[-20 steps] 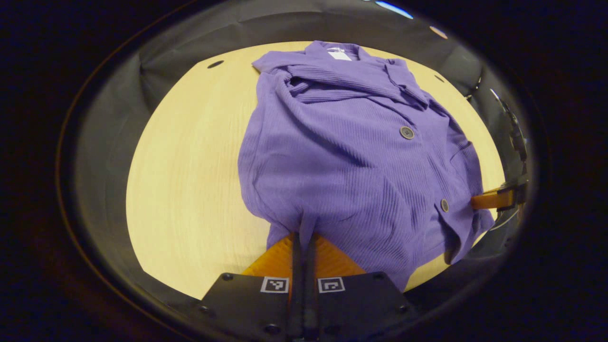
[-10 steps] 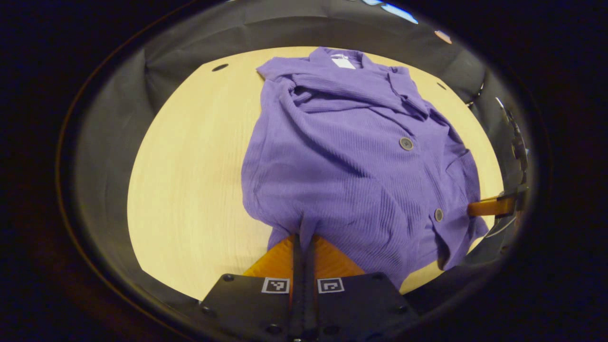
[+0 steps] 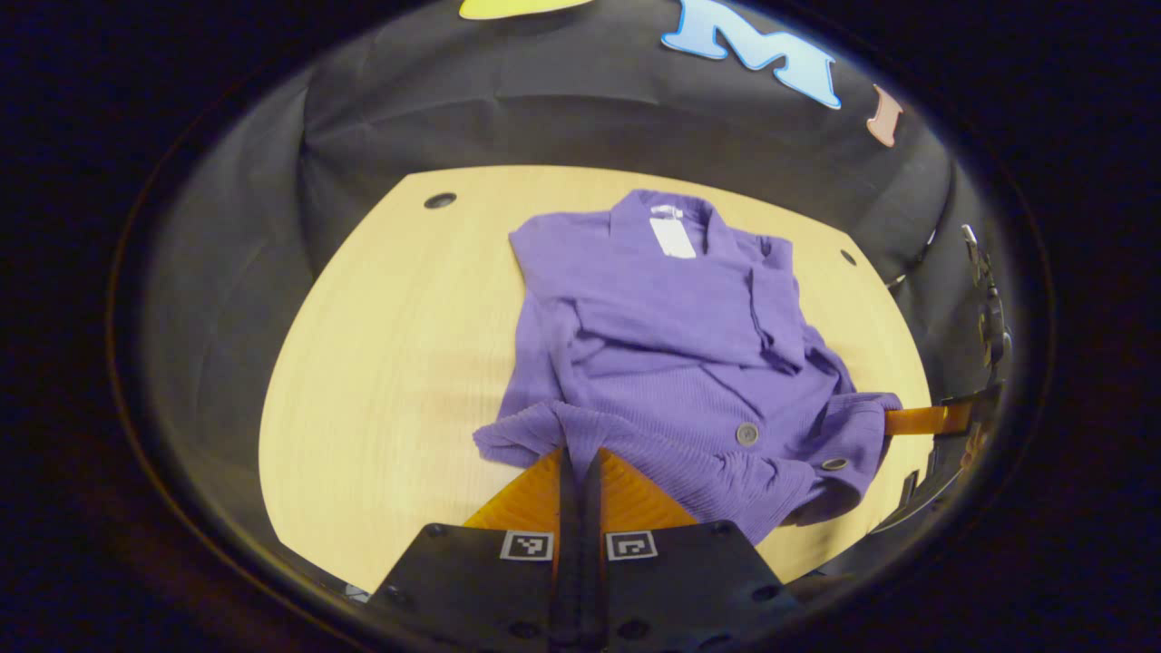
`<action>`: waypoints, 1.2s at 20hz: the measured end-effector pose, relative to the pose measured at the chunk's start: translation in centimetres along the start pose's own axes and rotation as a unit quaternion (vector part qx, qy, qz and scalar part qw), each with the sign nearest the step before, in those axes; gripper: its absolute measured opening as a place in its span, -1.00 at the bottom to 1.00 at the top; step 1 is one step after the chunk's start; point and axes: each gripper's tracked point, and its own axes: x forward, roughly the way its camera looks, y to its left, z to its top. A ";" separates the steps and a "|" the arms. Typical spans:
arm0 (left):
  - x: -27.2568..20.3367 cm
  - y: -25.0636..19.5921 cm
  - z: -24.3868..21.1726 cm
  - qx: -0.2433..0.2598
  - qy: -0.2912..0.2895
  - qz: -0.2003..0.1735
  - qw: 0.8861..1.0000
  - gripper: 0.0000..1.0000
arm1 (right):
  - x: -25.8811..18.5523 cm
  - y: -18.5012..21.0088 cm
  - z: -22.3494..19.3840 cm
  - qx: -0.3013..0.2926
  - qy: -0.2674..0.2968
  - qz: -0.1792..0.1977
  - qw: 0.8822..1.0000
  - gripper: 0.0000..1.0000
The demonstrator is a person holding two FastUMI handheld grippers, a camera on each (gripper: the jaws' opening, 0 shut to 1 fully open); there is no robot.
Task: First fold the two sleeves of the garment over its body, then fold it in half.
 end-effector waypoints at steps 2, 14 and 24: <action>0.6 0.0 3.1 -0.001 -0.022 -0.001 1.000 -0.88 | -0.3 0.6 3.7 0.002 -0.023 0.007 1.000 -0.99; 6.3 0.7 18.2 0.005 -0.106 0.003 0.994 -0.86 | 2.2 1.7 19.3 0.044 -0.105 0.028 0.993 -0.99; 12.0 -0.9 28.5 0.035 -0.188 0.011 0.981 -0.88 | 7.0 1.4 28.0 0.087 -0.144 0.019 0.986 -0.99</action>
